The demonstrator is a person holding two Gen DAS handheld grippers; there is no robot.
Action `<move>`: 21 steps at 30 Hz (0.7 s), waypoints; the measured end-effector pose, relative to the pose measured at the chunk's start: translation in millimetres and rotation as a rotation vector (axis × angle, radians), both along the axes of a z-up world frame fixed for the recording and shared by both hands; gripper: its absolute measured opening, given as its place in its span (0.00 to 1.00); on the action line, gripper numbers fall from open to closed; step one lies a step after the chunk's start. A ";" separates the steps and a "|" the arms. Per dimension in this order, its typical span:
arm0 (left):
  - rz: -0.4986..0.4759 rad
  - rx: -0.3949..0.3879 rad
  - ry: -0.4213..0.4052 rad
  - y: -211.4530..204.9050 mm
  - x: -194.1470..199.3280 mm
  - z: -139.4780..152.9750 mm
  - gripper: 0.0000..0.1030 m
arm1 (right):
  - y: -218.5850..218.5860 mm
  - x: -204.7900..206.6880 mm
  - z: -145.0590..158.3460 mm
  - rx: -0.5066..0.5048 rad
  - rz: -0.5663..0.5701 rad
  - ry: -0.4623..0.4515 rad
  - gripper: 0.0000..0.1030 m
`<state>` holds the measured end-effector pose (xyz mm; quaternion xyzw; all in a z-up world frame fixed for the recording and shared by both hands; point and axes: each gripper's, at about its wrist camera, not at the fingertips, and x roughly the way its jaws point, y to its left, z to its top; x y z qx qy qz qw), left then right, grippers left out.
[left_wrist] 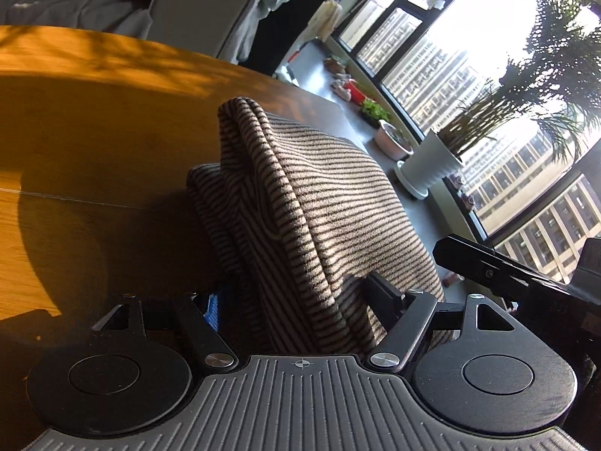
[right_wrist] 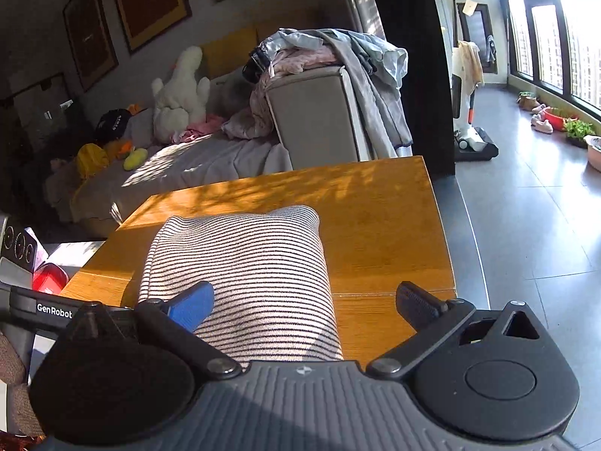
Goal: Fold clothes
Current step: 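Grasp the bundle end with the left gripper and tuck it under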
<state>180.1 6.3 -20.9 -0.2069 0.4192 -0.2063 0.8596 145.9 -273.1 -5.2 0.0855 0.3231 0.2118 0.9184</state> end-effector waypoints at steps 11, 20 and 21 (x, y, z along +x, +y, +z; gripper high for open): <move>-0.019 -0.029 -0.007 4.5 -1.2 -5.4 0.73 | 12.0 37.3 -36.2 0.109 0.152 0.200 0.99; 0.045 0.001 -0.047 44.2 10.6 4.9 0.62 | 65.3 61.5 -29.2 0.108 0.177 0.194 0.85; 0.057 0.011 -0.055 52.4 13.4 6.9 0.61 | 75.0 67.5 -29.3 0.111 0.186 0.192 0.85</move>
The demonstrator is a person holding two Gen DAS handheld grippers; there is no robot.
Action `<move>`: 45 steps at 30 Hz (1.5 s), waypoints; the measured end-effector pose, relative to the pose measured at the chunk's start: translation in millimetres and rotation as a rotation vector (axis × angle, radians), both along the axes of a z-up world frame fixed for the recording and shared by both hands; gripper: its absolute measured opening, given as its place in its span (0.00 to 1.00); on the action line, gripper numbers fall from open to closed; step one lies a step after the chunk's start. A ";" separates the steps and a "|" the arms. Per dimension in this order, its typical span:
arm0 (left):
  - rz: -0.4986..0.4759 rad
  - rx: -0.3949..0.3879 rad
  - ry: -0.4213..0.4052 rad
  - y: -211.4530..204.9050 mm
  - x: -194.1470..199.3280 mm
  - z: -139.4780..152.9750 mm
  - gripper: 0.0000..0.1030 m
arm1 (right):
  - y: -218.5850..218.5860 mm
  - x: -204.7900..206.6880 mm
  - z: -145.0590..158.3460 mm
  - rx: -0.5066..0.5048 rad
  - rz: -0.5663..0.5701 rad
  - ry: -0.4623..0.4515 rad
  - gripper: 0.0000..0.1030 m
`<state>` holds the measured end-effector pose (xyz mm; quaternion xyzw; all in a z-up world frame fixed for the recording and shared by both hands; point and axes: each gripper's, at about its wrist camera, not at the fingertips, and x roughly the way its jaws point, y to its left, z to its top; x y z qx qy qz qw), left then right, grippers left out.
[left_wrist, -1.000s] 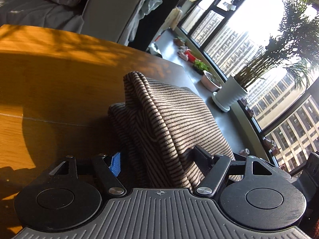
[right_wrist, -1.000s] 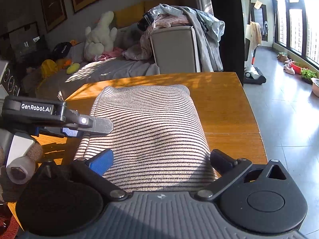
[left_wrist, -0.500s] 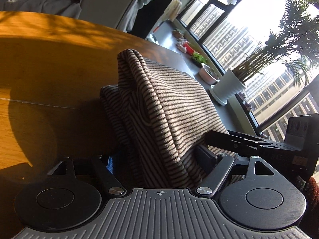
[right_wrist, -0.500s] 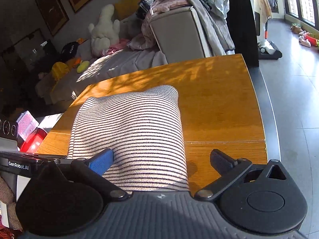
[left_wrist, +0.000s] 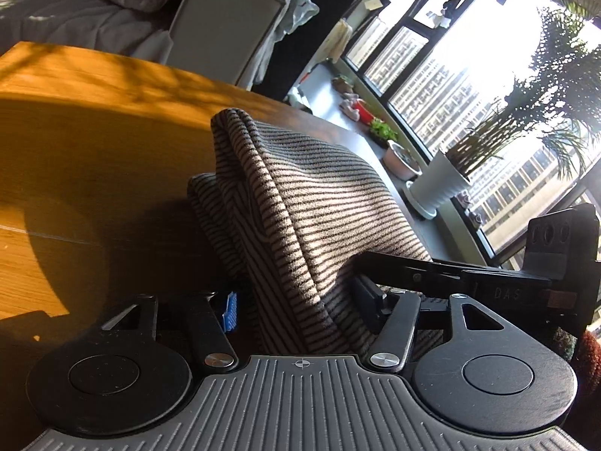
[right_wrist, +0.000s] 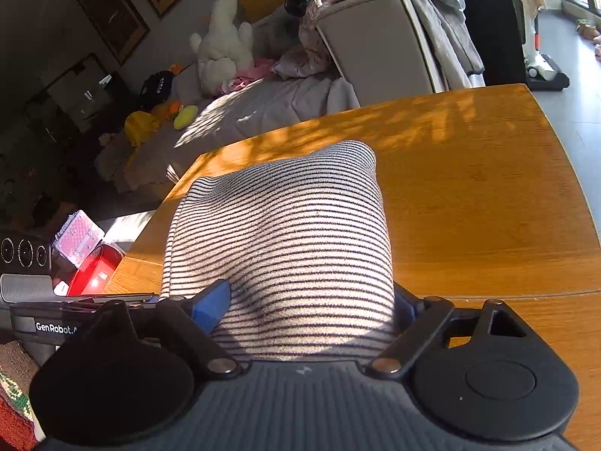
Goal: Fold clothes
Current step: 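Grasp the bundle end with the left gripper and tuck it under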
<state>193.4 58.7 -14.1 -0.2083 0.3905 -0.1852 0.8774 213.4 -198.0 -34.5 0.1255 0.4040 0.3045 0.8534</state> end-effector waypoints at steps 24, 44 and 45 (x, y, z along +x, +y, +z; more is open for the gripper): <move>0.208 -0.068 -0.052 174.6 64.5 -5.9 0.62 | 176.0 107.0 0.5 -0.016 0.086 -0.110 0.91; 0.237 -0.005 -0.125 169.5 141.1 5.2 0.55 | 192.4 36.6 17.6 -0.271 0.306 -0.483 0.61; 0.236 0.002 -0.128 169.2 137.5 7.3 0.55 | 193.4 35.4 17.7 -0.281 0.313 -0.492 0.62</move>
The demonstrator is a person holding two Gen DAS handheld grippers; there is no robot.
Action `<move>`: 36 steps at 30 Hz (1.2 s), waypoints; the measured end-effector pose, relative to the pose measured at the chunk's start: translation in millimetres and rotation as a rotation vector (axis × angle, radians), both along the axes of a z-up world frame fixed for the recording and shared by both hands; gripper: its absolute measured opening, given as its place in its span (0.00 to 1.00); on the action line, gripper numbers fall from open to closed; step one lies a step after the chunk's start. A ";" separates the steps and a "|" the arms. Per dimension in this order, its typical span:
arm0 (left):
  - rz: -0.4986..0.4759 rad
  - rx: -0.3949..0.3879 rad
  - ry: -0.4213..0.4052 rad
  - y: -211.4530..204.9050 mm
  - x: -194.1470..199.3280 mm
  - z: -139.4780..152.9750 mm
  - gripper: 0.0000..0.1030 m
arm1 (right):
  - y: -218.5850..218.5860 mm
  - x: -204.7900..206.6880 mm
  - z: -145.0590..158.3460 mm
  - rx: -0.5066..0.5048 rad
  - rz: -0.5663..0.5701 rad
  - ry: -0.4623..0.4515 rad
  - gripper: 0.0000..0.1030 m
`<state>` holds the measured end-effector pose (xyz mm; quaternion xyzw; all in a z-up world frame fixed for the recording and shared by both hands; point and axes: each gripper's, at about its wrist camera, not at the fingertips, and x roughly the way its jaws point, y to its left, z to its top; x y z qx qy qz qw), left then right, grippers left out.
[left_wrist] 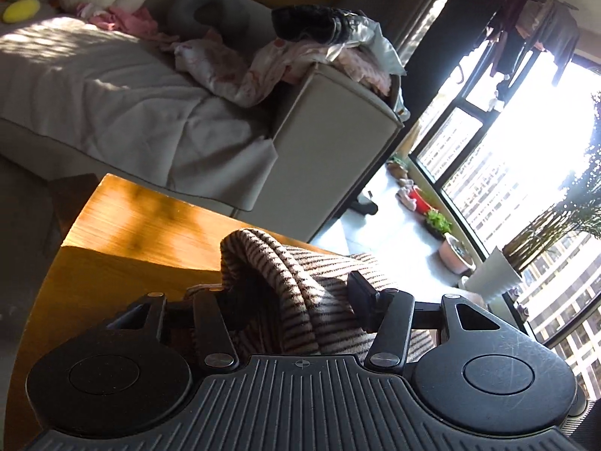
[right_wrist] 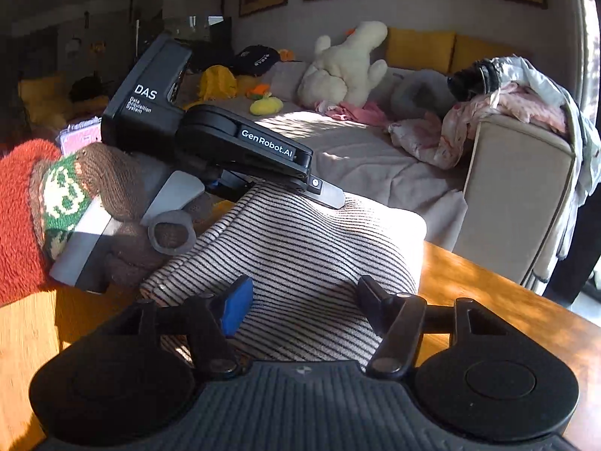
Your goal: Fold clothes
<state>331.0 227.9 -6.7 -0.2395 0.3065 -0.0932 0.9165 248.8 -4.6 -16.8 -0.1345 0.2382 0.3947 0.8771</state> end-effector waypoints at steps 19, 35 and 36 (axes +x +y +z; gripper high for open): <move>0.039 -0.080 0.113 0.8 -82.0 -2.7 0.62 | -51.9 51.1 -27.1 0.296 -0.202 0.391 0.80; 0.114 0.010 0.040 -27.9 -103.4 -12.4 0.72 | -56.6 17.6 -15.5 0.223 -0.325 0.200 0.96; 0.131 0.014 0.036 -31.0 -112.8 -12.3 0.74 | -61.4 11.0 -14.3 0.224 -0.331 0.194 1.00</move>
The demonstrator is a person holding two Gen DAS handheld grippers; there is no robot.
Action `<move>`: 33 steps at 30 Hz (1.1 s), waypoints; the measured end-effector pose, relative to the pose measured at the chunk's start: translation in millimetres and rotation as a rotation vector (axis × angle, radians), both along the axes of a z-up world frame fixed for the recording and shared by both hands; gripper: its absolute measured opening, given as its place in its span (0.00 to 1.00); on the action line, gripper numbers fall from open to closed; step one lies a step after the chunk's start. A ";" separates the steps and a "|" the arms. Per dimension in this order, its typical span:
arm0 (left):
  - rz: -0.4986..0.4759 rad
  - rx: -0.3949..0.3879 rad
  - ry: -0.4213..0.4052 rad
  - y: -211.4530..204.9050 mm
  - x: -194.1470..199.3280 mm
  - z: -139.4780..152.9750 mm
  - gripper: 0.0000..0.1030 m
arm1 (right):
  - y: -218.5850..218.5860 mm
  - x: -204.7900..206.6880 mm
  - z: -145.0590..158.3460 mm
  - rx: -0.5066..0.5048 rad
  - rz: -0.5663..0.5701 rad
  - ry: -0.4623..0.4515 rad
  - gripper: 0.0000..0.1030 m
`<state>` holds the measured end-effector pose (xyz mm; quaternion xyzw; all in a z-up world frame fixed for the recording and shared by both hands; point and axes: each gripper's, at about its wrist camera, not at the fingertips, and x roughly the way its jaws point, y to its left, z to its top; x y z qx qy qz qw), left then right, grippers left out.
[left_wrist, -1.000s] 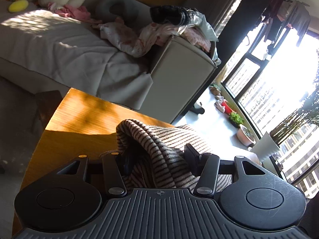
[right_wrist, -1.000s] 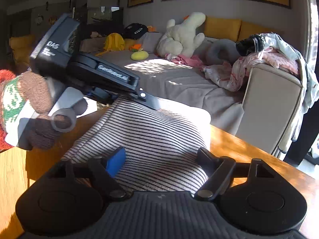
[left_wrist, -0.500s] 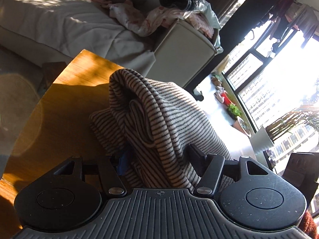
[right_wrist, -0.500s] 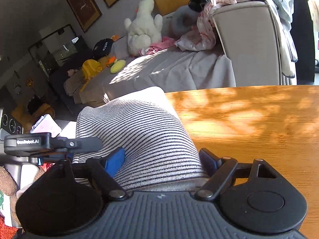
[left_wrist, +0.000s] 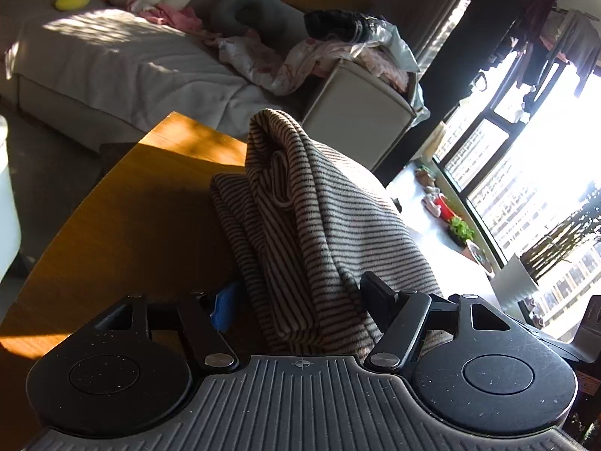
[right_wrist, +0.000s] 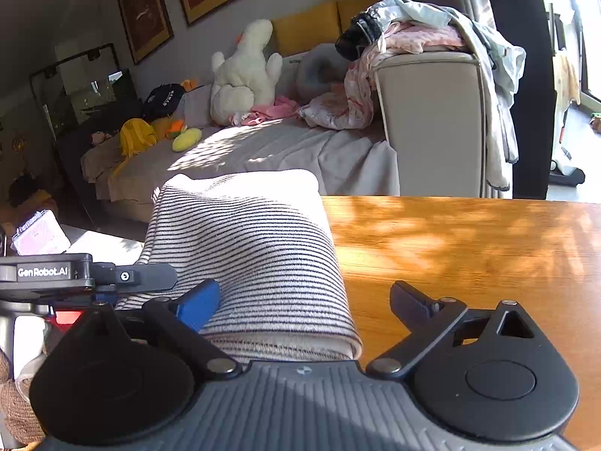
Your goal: Fold clothes
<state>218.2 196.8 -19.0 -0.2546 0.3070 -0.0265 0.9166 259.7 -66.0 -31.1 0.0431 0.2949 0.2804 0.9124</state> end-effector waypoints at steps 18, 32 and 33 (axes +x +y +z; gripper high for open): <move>-0.016 0.228 -0.011 -120.6 -81.9 -13.3 1.00 | -85.1 -98.0 -17.0 -0.171 -0.260 0.100 1.00; -0.040 0.419 0.063 -147.8 -69.4 -15.1 1.00 | -71.4 -97.0 -21.9 -0.293 -0.247 0.080 1.00; -0.040 0.423 0.065 -148.2 -69.3 -15.3 1.00 | -71.4 -97.0 -22.0 -0.293 -0.248 0.080 1.00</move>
